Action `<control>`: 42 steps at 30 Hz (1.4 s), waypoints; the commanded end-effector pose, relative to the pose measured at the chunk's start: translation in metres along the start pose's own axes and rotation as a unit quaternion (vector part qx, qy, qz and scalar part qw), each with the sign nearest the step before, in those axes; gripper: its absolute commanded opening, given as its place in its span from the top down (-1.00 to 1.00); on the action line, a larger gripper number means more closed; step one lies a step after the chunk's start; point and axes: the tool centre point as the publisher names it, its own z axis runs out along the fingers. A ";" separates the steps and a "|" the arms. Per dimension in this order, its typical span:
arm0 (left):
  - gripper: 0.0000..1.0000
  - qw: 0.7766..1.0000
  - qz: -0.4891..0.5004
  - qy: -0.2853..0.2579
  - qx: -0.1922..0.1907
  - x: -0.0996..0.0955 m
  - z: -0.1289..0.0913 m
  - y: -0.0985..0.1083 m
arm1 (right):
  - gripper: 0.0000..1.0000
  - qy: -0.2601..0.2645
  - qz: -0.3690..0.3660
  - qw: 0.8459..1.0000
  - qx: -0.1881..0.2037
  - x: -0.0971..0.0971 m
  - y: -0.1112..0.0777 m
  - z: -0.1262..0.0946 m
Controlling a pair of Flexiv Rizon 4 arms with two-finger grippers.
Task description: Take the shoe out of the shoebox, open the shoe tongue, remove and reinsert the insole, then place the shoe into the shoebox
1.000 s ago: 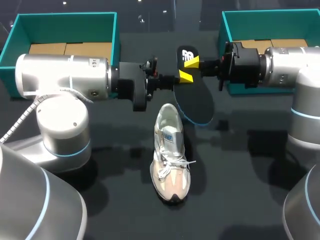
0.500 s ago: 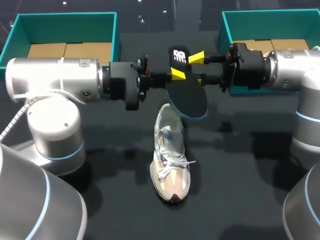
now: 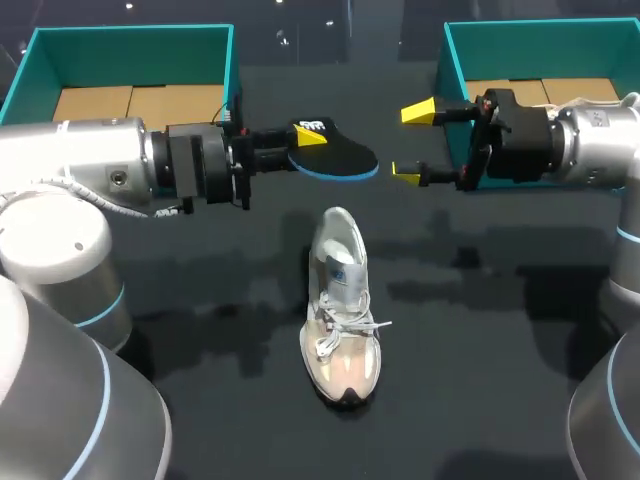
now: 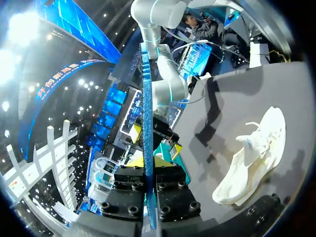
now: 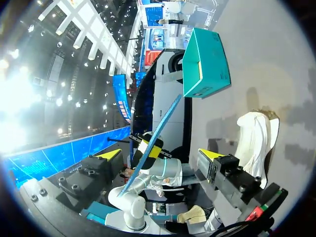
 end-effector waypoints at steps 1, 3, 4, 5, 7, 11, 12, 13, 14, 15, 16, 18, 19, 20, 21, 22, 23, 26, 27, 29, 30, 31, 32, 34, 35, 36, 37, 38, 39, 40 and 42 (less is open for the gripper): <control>1.00 0.986 -0.160 0.033 0.015 -0.007 -0.005 0.001 | -1.00 -0.001 0.000 1.000 -0.001 0.001 -0.001 0.000; 1.00 0.986 -0.160 0.033 0.015 -0.007 -0.005 0.001 | -1.00 -0.001 0.000 1.000 -0.001 0.001 -0.001 0.000; 1.00 0.986 -0.160 0.033 0.015 -0.007 -0.005 0.001 | -1.00 -0.001 0.000 1.000 -0.001 0.001 -0.001 0.000; 1.00 0.986 -0.160 0.033 0.015 -0.007 -0.005 0.001 | -1.00 -0.001 0.000 1.000 -0.001 0.001 -0.001 0.000; 1.00 0.986 -0.160 0.033 0.015 -0.007 -0.005 0.001 | -1.00 -0.001 0.000 1.000 -0.001 0.001 -0.001 0.000; 1.00 0.986 -0.160 0.033 0.015 -0.007 -0.005 0.001 | -1.00 -0.001 0.000 1.000 -0.001 0.001 -0.001 0.000; 1.00 0.986 -0.160 0.033 0.015 -0.007 -0.005 0.001 | -1.00 -0.001 0.000 1.000 -0.001 0.001 -0.001 0.000; 1.00 0.986 -0.160 0.033 0.015 -0.007 -0.005 0.001 | -1.00 -0.001 0.000 1.000 -0.001 0.001 -0.001 0.000; 1.00 0.979 -0.196 0.050 0.012 -0.009 -0.005 0.001 | -1.00 -0.001 0.000 1.000 -0.001 0.001 -0.001 0.000; 1.00 0.972 -0.230 0.050 0.007 -0.012 -0.005 0.000 | -1.00 -0.001 0.000 1.000 -0.001 0.001 -0.001 0.000; 1.00 0.962 -0.267 0.060 0.007 -0.015 -0.007 -0.001 | -1.00 -0.001 0.000 1.000 -0.001 0.001 -0.001 0.000; 1.00 0.937 -0.340 0.080 0.006 -0.021 -0.011 -0.003 | -1.00 -0.001 0.000 1.000 -0.001 0.001 -0.001 0.000; 1.00 0.925 -0.370 0.088 0.005 -0.024 -0.012 -0.004 | -1.00 -0.001 0.000 1.000 -0.001 0.001 -0.001 0.000; 1.00 0.912 -0.400 0.092 0.002 -0.026 -0.013 -0.005 | -1.00 -0.001 0.000 1.000 -0.001 0.001 -0.001 0.000; 1.00 0.893 -0.436 0.107 0.003 -0.029 -0.014 -0.005 | -1.00 -0.001 0.000 1.000 -0.001 0.001 -0.001 0.000; 1.00 0.879 -0.463 0.113 0.002 -0.031 -0.015 -0.006 | -1.00 -0.001 0.000 1.000 -0.001 0.001 -0.001 0.000; 1.00 0.867 -0.485 0.116 0.000 -0.033 -0.015 -0.006 | -1.00 -0.001 0.000 1.000 -0.001 0.001 -0.001 0.000; 1.00 0.815 -0.564 0.131 0.005 -0.038 -0.017 -0.008 | -1.00 -0.001 0.000 1.000 -0.001 0.001 -0.001 0.000; 1.00 0.787 -0.602 0.134 0.006 -0.038 -0.017 -0.008 | -1.00 -0.001 0.000 1.000 -0.001 0.001 -0.001 0.000; 1.00 0.742 -0.653 0.151 0.008 -0.039 -0.017 -0.007 | -1.00 -0.001 0.000 1.000 -0.001 0.001 -0.001 0.000; 1.00 0.742 -0.653 0.151 0.008 -0.039 -0.017 -0.007 | -1.00 -0.001 0.000 1.000 -0.001 0.001 -0.001 0.000; 1.00 0.742 -0.653 0.151 0.008 -0.039 -0.017 -0.007 | -1.00 -0.001 0.000 1.000 -0.001 0.001 -0.001 0.000; 1.00 0.742 -0.653 0.151 0.008 -0.039 -0.017 -0.007 | -1.00 -0.001 0.000 1.000 -0.001 0.001 -0.001 0.000; 1.00 0.742 -0.653 0.151 0.008 -0.039 -0.017 -0.007 | -1.00 -0.001 0.000 1.000 -0.001 0.001 -0.001 0.000; 1.00 0.742 -0.653 0.151 0.008 -0.039 -0.017 -0.007 | -1.00 -0.001 0.000 1.000 -0.001 0.001 -0.001 0.000; 1.00 0.742 -0.653 0.151 0.008 -0.039 -0.017 -0.007 | -1.00 -0.001 0.000 1.000 -0.001 0.001 -0.001 0.000; 1.00 0.742 -0.653 0.151 0.008 -0.039 -0.017 -0.007 | -1.00 -0.001 0.000 1.000 -0.001 0.001 -0.001 0.000; 1.00 0.742 -0.653 0.151 0.008 -0.039 -0.017 -0.007 | -1.00 -0.001 0.000 1.000 -0.001 0.001 -0.001 0.000; 1.00 0.742 -0.653 0.151 0.008 -0.039 -0.017 -0.007 | -1.00 -0.001 0.000 1.000 -0.001 0.001 -0.001 0.000; 1.00 0.742 -0.653 0.151 0.008 -0.039 -0.017 -0.007 | -1.00 -0.001 0.000 1.000 -0.001 0.001 -0.001 0.000; 1.00 0.742 -0.653 0.151 0.008 -0.039 -0.017 -0.007 | -1.00 -0.001 0.000 1.000 -0.001 0.001 -0.001 0.000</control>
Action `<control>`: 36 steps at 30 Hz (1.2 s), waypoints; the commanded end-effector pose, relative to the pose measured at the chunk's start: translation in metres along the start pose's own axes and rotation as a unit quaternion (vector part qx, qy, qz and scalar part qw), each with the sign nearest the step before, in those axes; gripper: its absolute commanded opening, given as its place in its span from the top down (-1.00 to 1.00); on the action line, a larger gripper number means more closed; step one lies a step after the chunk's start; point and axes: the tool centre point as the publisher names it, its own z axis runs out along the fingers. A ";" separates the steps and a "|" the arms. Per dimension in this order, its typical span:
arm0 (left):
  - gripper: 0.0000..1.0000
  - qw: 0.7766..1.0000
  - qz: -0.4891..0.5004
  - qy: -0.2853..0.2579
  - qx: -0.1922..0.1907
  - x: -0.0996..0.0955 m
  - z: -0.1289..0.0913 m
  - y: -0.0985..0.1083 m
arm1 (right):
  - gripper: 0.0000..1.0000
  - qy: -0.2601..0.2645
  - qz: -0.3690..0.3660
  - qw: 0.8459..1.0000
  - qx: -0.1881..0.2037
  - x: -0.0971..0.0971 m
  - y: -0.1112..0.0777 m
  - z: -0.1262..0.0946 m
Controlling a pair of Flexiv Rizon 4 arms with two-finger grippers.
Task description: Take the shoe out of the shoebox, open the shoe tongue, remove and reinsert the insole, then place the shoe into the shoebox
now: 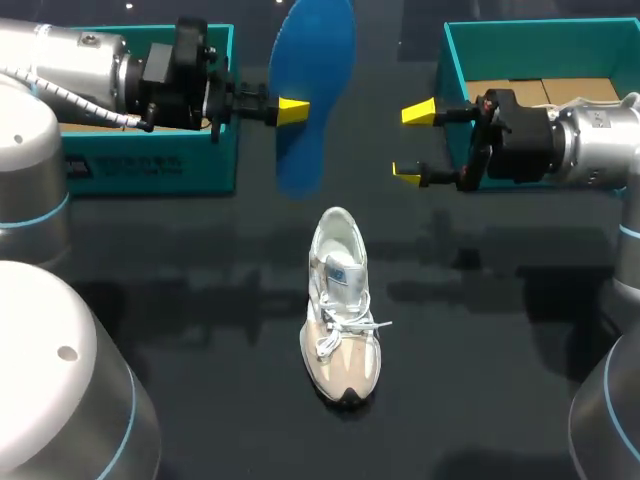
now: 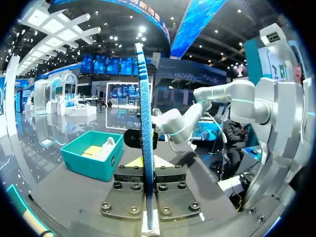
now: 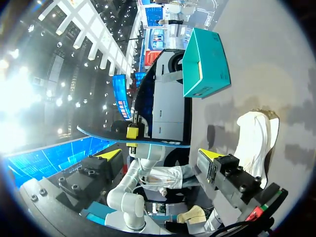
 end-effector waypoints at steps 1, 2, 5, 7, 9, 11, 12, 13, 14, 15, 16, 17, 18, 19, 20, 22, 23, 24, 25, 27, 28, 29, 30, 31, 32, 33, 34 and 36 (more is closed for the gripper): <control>1.00 0.991 -0.124 0.042 -0.007 -0.006 0.000 -0.002 | -1.00 -0.001 0.001 1.000 0.000 0.000 -0.001 0.000; 1.00 0.991 -0.124 0.042 -0.007 -0.006 0.000 -0.002 | -1.00 -0.001 0.001 1.000 0.000 0.000 -0.001 0.000; 1.00 0.985 -0.164 0.047 0.000 -0.007 0.001 -0.004 | -1.00 -0.001 0.001 1.000 0.000 0.000 -0.001 0.000; 1.00 0.972 -0.231 0.050 0.010 -0.009 0.002 -0.004 | -1.00 -0.001 0.001 1.000 0.000 0.000 -0.001 0.000; 1.00 0.955 -0.290 0.049 0.022 -0.011 0.003 -0.005 | -1.00 -0.001 0.001 1.000 0.000 0.000 -0.001 0.000; 1.00 0.941 -0.335 0.046 0.035 -0.013 0.002 -0.004 | -1.00 -0.001 0.001 1.000 0.000 0.000 -0.001 0.000; 1.00 0.930 -0.364 0.046 0.039 -0.013 0.002 -0.004 | -1.00 -0.001 0.001 1.000 0.000 0.000 -0.001 0.000; 1.00 0.922 -0.381 0.045 0.042 -0.013 0.002 -0.003 | -1.00 -0.001 0.001 1.000 0.000 0.000 -0.001 0.000; 1.00 0.917 -0.395 0.042 0.044 -0.013 0.002 -0.003 | -1.00 -0.001 0.001 1.000 0.000 0.000 -0.001 0.000; 1.00 0.912 -0.405 0.038 0.049 -0.012 0.001 -0.001 | -1.00 -0.001 0.001 1.000 0.000 0.000 -0.001 0.000; 1.00 0.908 -0.413 0.037 0.050 -0.011 0.002 0.001 | -1.00 -0.001 0.001 1.000 0.000 0.000 -0.001 0.000; 1.00 0.905 -0.421 0.032 0.057 -0.011 0.002 0.003 | -1.00 -0.001 0.001 1.000 0.000 0.000 -0.001 0.000; 1.00 0.898 -0.436 0.031 0.059 -0.011 0.003 0.005 | -1.00 -0.001 0.001 1.000 0.000 0.000 -0.001 0.000; 1.00 0.886 -0.459 0.028 0.062 -0.011 0.004 0.006 | -1.00 -0.001 0.001 1.000 0.000 0.000 -0.001 0.000; 1.00 0.879 -0.472 0.022 0.068 -0.012 0.005 0.008 | -1.00 -0.001 0.001 1.000 0.000 0.000 -0.001 0.000; 1.00 0.864 -0.497 0.012 0.079 -0.014 0.007 0.012 | -1.00 -0.001 0.001 1.000 0.000 0.000 -0.001 0.000; 1.00 0.858 -0.507 0.009 0.082 -0.014 0.009 0.013 | -1.00 -0.001 0.001 1.000 0.000 0.000 -0.001 0.000; 1.00 0.855 -0.511 0.003 0.089 -0.015 0.009 0.015 | -1.00 -0.001 0.001 1.000 0.000 0.000 -0.001 0.000; 1.00 0.850 -0.518 0.000 0.091 -0.014 0.010 0.018 | -1.00 -0.001 0.001 1.000 0.000 0.000 -0.001 0.000; 1.00 0.842 -0.531 -0.012 0.097 -0.014 0.013 0.023 | -1.00 -0.001 0.001 1.000 0.000 0.000 -0.001 0.000; 1.00 0.837 -0.539 -0.014 0.095 -0.015 0.014 0.025 | -1.00 -0.001 0.001 1.000 0.000 0.000 -0.001 0.000; 1.00 0.831 -0.548 -0.017 0.095 -0.015 0.015 0.028 | -1.00 -0.001 0.001 1.000 0.000 0.000 -0.001 0.000; 1.00 0.827 -0.553 -0.021 0.097 -0.015 0.016 0.030 | -1.00 -0.001 0.001 1.000 0.000 0.000 -0.001 0.000; 1.00 0.822 -0.561 -0.021 0.096 -0.016 0.017 0.031 | -1.00 -0.001 0.001 1.000 0.000 0.000 -0.001 0.000; 1.00 0.817 -0.568 -0.021 0.095 -0.016 0.018 0.033 | -1.00 -0.001 0.001 1.000 0.000 0.000 -0.001 0.000; 1.00 0.813 -0.573 -0.024 0.095 -0.017 0.019 0.035 | -1.00 -0.001 0.001 1.000 0.000 0.000 -0.001 0.000; 1.00 0.808 -0.581 -0.022 0.091 -0.017 0.021 0.038 | -1.00 -0.001 0.001 1.000 0.000 0.000 -0.001 0.000; 1.00 0.802 -0.590 -0.023 0.087 -0.018 0.023 0.042 | -1.00 -0.001 0.001 1.000 0.000 0.000 -0.001 0.000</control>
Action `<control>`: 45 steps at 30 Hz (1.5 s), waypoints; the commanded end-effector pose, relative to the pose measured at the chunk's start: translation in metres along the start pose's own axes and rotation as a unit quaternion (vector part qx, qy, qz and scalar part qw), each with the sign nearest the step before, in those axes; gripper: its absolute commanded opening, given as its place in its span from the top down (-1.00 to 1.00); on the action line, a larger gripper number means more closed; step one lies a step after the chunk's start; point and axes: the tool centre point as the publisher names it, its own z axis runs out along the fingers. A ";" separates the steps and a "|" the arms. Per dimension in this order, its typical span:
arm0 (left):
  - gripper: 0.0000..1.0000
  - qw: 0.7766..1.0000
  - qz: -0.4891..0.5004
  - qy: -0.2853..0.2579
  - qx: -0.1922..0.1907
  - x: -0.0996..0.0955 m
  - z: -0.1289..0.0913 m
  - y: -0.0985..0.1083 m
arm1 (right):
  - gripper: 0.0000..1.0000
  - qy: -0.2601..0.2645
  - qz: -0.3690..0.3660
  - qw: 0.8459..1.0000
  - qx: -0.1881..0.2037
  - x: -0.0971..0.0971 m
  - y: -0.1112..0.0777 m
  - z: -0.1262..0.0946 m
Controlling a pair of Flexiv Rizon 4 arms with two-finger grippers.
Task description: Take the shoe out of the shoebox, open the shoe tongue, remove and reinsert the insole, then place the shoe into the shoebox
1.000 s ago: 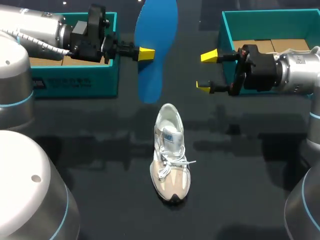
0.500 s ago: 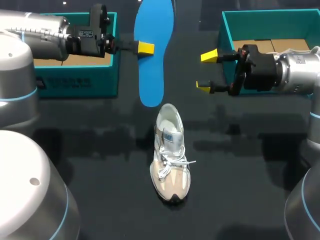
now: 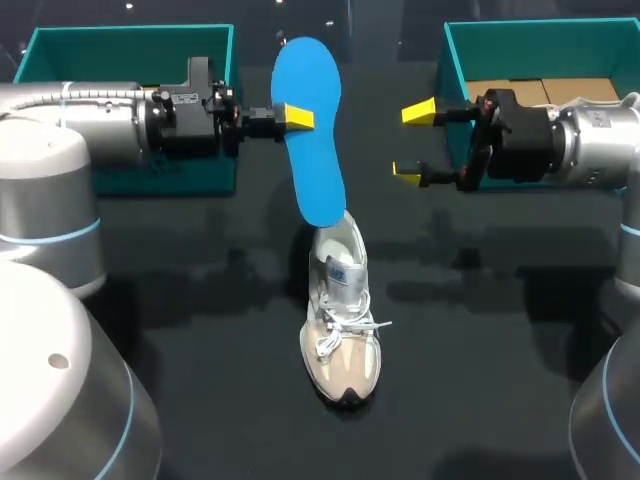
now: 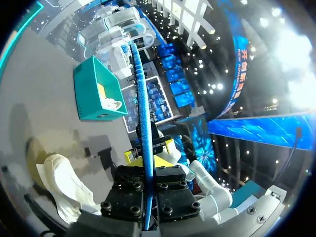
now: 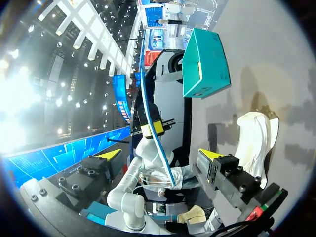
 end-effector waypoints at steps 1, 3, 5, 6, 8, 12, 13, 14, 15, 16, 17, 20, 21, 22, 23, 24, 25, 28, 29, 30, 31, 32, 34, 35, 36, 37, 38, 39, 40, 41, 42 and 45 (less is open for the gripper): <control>1.00 0.998 -0.051 -0.013 0.017 -0.005 0.007 0.008 | -1.00 -0.001 0.000 1.000 0.000 0.000 -0.001 0.000; 1.00 0.998 -0.051 -0.014 0.017 -0.008 0.009 0.010 | -1.00 -0.001 0.000 1.000 0.000 0.000 -0.001 0.000; 1.00 0.999 -0.051 -0.012 0.014 -0.009 0.010 0.011 | -1.00 -0.001 0.000 1.000 0.000 0.000 -0.001 0.000; 1.00 0.999 -0.051 -0.012 0.013 -0.010 0.011 0.012 | -1.00 -0.001 0.000 1.000 0.000 0.000 -0.001 0.000; 1.00 0.999 -0.048 -0.009 0.008 -0.011 0.012 0.013 | -1.00 -0.001 0.000 1.000 0.000 0.000 -0.001 0.000; 1.00 0.999 -0.047 -0.009 0.005 -0.016 0.016 0.015 | -1.00 -0.022 -0.011 1.000 0.003 0.003 -0.001 -0.003; 1.00 0.999 -0.048 -0.009 0.004 -0.017 0.016 0.016 | -1.00 -0.032 -0.014 0.999 0.001 0.006 -0.001 -0.005; 1.00 0.999 -0.048 -0.009 0.004 -0.019 0.017 0.016 | -1.00 -0.042 -0.021 0.999 0.001 0.008 -0.002 -0.007; 1.00 0.999 -0.049 -0.009 0.004 -0.020 0.018 0.016 | -1.00 -0.059 -0.025 0.998 0.004 0.011 -0.002 -0.009; 1.00 0.999 -0.049 -0.009 0.003 -0.022 0.019 0.017 | -1.00 -0.072 -0.027 0.997 0.000 0.014 -0.002 -0.011; 1.00 0.999 -0.049 -0.010 0.002 -0.023 0.021 0.017 | -1.00 -0.090 -0.031 0.995 0.002 0.017 -0.001 -0.013; 1.00 0.998 -0.060 -0.017 -0.008 -0.026 0.024 0.017 | -1.00 -0.138 -0.038 0.990 0.003 0.027 0.000 -0.017; 1.00 0.998 -0.060 -0.017 -0.008 -0.026 0.024 0.017 | -1.00 -0.154 -0.045 0.987 0.002 0.031 0.000 -0.018; 1.00 0.998 -0.060 -0.017 -0.008 -0.026 0.024 0.017 | -1.00 -0.168 -0.047 0.985 0.001 0.034 0.000 -0.019; 1.00 0.998 -0.060 -0.017 -0.008 -0.026 0.024 0.017 | -1.00 -0.188 -0.048 0.981 0.000 0.038 0.000 -0.020; 1.00 0.998 -0.060 -0.017 -0.008 -0.026 0.024 0.017 | -1.00 -0.204 -0.051 0.978 0.000 0.042 0.000 -0.020; 1.00 0.998 -0.060 -0.017 -0.008 -0.026 0.024 0.017 | -1.00 -0.221 -0.052 0.974 0.000 0.046 0.001 -0.020; 1.00 0.998 -0.060 -0.017 -0.008 -0.026 0.024 0.017 | -1.00 -0.286 -0.044 0.957 -0.001 0.061 0.002 -0.017; 1.00 0.998 -0.060 -0.017 -0.008 -0.026 0.024 0.017 | -1.00 -0.309 -0.040 0.950 0.000 0.066 0.003 -0.014; 1.00 0.998 -0.060 -0.017 -0.008 -0.026 0.024 0.017 | -1.00 -0.331 -0.035 0.943 0.000 0.070 0.003 -0.013; 1.00 0.998 -0.060 -0.017 -0.008 -0.026 0.024 0.017 | -1.00 -0.348 -0.035 0.937 0.000 0.074 0.004 -0.011; 1.00 0.998 -0.060 -0.017 -0.008 -0.026 0.024 0.017 | -1.00 -0.365 -0.034 0.931 -0.002 0.078 0.004 -0.009; 1.00 0.998 -0.060 -0.017 -0.008 -0.026 0.024 0.017 | -1.00 -0.397 -0.026 0.917 -0.002 0.085 0.004 -0.005; 1.00 0.998 -0.060 -0.017 -0.008 -0.026 0.024 0.017 | -1.00 -0.413 -0.024 0.911 -0.005 0.089 0.004 -0.003; 1.00 0.998 -0.060 -0.017 -0.008 -0.026 0.024 0.017 | -1.00 -0.430 -0.020 0.903 -0.006 0.093 0.004 0.000; 1.00 0.998 -0.060 -0.017 -0.008 -0.026 0.024 0.017 | -1.00 -0.447 -0.017 0.894 -0.006 0.097 0.003 0.002; 1.00 0.998 -0.060 -0.017 -0.008 -0.026 0.024 0.017 | -1.00 -0.462 -0.017 0.887 -0.006 0.101 0.003 0.005; 1.00 0.998 -0.060 -0.017 -0.008 -0.026 0.024 0.017 | -1.00 -0.481 -0.014 0.877 -0.007 0.105 0.002 0.008; 1.00 0.998 -0.060 -0.017 -0.008 -0.026 0.024 0.017 | -1.00 -0.504 -0.012 0.863 -0.006 0.109 0.001 0.013; 1.00 0.998 -0.060 -0.017 -0.008 -0.026 0.024 0.017 | -1.00 -0.513 -0.012 0.858 -0.006 0.111 0.001 0.015; 1.00 0.998 -0.060 -0.017 -0.008 -0.026 0.024 0.017 | -1.00 -0.527 -0.013 0.850 -0.008 0.114 0.000 0.018; 1.00 0.998 -0.060 -0.017 -0.008 -0.026 0.024 0.017 | -1.00 -0.562 -0.017 0.827 -0.008 0.119 -0.005 0.028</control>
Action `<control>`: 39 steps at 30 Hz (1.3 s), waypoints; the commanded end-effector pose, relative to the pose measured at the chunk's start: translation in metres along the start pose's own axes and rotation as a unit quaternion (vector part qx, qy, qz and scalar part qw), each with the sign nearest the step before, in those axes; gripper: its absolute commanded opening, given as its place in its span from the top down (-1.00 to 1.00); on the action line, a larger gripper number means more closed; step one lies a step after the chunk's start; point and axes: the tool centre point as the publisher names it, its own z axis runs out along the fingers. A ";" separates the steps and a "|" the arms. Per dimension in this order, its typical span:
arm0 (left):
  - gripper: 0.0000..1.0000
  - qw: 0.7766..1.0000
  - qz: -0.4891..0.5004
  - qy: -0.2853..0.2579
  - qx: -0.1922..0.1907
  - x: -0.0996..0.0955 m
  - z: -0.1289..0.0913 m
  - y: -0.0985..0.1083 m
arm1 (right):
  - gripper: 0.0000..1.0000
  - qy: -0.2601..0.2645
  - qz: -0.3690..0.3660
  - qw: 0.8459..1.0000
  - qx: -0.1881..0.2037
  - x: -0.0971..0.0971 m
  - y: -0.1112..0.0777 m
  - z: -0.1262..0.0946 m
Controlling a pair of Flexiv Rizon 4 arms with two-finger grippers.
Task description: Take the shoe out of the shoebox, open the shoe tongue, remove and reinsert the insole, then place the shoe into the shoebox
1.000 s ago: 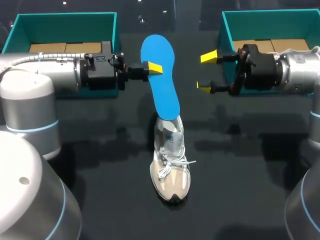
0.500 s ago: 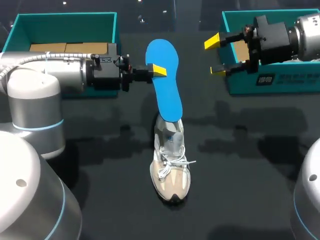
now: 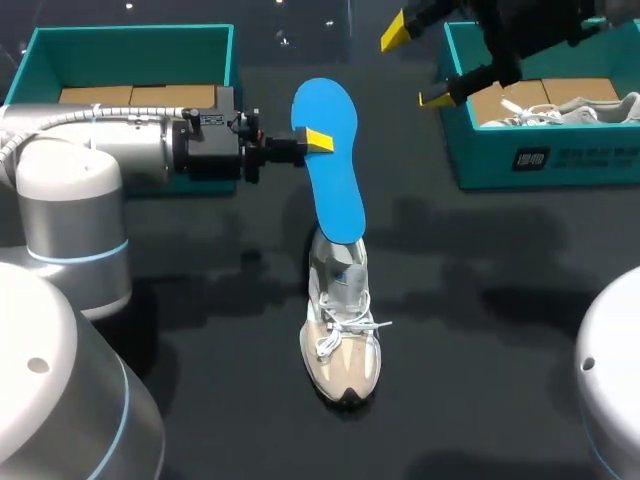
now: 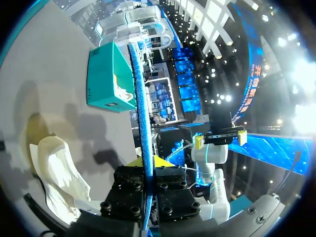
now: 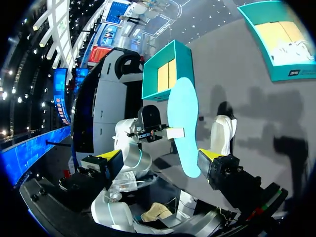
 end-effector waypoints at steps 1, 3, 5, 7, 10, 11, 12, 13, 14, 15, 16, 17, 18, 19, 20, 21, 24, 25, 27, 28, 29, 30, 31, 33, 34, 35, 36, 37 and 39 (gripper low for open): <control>1.00 1.000 0.000 -0.001 0.000 0.000 0.000 0.001 | -1.00 -0.280 -0.002 0.960 -0.002 0.020 -0.005 0.004; 1.00 1.000 0.000 -0.001 0.000 0.000 0.000 0.001 | -1.00 -0.302 -0.003 0.953 -0.001 0.023 -0.007 0.007; 1.00 1.000 0.000 -0.001 0.000 0.000 0.000 0.001 | -1.00 -0.321 -0.004 0.947 -0.001 0.028 -0.008 0.010; 1.00 1.000 0.000 -0.001 0.000 0.000 0.000 0.001 | -1.00 -0.340 -0.007 0.940 0.003 0.031 -0.009 0.013; 1.00 1.000 0.000 -0.001 0.000 0.000 0.000 0.001 | -1.00 -0.361 -0.014 0.932 0.007 0.035 -0.011 0.018; 1.00 1.000 0.000 -0.001 0.000 0.000 0.000 0.001 | -1.00 -0.367 -0.017 0.930 0.007 0.036 -0.011 0.020; 1.00 1.000 0.000 -0.001 0.000 0.000 0.000 0.001 | -1.00 -0.373 -0.019 0.928 0.008 0.037 -0.012 0.021; 1.00 1.000 0.000 -0.001 0.000 0.000 0.000 0.001 | -1.00 -0.378 -0.021 0.926 0.009 0.038 -0.012 0.022; 1.00 1.000 0.000 -0.001 0.000 0.000 0.000 0.001 | -1.00 -0.382 -0.023 0.924 0.010 0.039 -0.012 0.023; 1.00 1.000 0.000 -0.001 0.000 0.000 0.000 0.001 | -1.00 -0.387 -0.027 0.922 0.010 0.040 -0.012 0.024; 1.00 1.000 0.000 -0.001 0.000 0.000 0.000 0.001 | -1.00 -0.391 -0.029 0.920 0.011 0.041 -0.012 0.025; 1.00 1.000 0.000 -0.001 0.000 0.000 0.000 0.001 | -1.00 -0.397 -0.032 0.917 0.012 0.042 -0.012 0.027; 1.00 1.000 0.000 -0.001 0.000 0.000 0.000 0.001 | -1.00 -0.401 -0.035 0.915 0.013 0.044 -0.012 0.029; 1.00 1.000 0.000 -0.001 0.000 0.000 0.000 0.001 | -1.00 -0.406 -0.038 0.913 0.014 0.045 -0.011 0.030; 1.00 1.000 0.000 -0.001 0.000 0.000 0.000 0.001 | -1.00 -0.410 -0.039 0.911 0.015 0.046 -0.011 0.031; 1.00 1.000 0.000 -0.001 0.000 0.000 0.000 0.001 | -1.00 -0.414 -0.040 0.909 0.015 0.047 -0.011 0.032; 1.00 1.000 0.000 -0.001 0.000 0.000 0.000 0.001 | -1.00 -0.438 -0.046 0.898 0.016 0.053 -0.011 0.039; 1.00 1.000 0.000 -0.001 0.000 0.000 0.000 0.001 | -1.00 -0.445 -0.046 0.894 0.017 0.054 -0.011 0.041; 1.00 1.000 0.000 -0.001 0.000 0.000 0.000 0.001 | -1.00 -0.454 -0.049 0.890 0.019 0.056 -0.011 0.043; 1.00 1.000 0.000 -0.001 0.000 0.000 0.000 0.001 | -1.00 -0.459 -0.048 0.887 0.019 0.056 -0.011 0.044; 1.00 1.000 0.000 -0.001 0.000 0.000 0.000 0.001 | -1.00 -0.462 -0.048 0.886 0.019 0.056 -0.011 0.045; 1.00 1.000 0.000 -0.001 0.000 0.000 0.000 0.001 | -1.00 -0.463 -0.048 0.885 0.018 0.056 -0.010 0.045; 1.00 1.000 0.000 -0.001 0.000 0.000 0.000 0.001 | -1.00 -0.465 -0.048 0.884 0.018 0.056 -0.010 0.045; 1.00 1.000 0.000 -0.001 0.000 0.000 0.000 0.001 | -1.00 -0.468 -0.048 0.882 0.017 0.056 -0.010 0.045; 1.00 1.000 0.000 -0.001 0.000 0.000 0.000 0.001 | -1.00 -0.469 -0.049 0.882 0.017 0.056 -0.009 0.046; 1.00 1.000 0.000 -0.001 0.000 0.000 0.000 0.001 | -1.00 -0.470 -0.050 0.881 0.018 0.056 -0.009 0.046; 1.00 1.000 0.000 -0.001 0.000 0.000 0.000 0.001 | -1.00 -0.470 -0.051 0.881 0.018 0.056 -0.009 0.047; 1.00 1.000 0.000 -0.001 0.000 0.000 0.000 0.001 | -1.00 -0.471 -0.051 0.881 0.019 0.056 -0.009 0.048; 1.00 1.000 0.000 -0.001 0.000 0.000 0.000 0.001 | -1.00 -0.471 -0.053 0.880 0.022 0.056 -0.009 0.049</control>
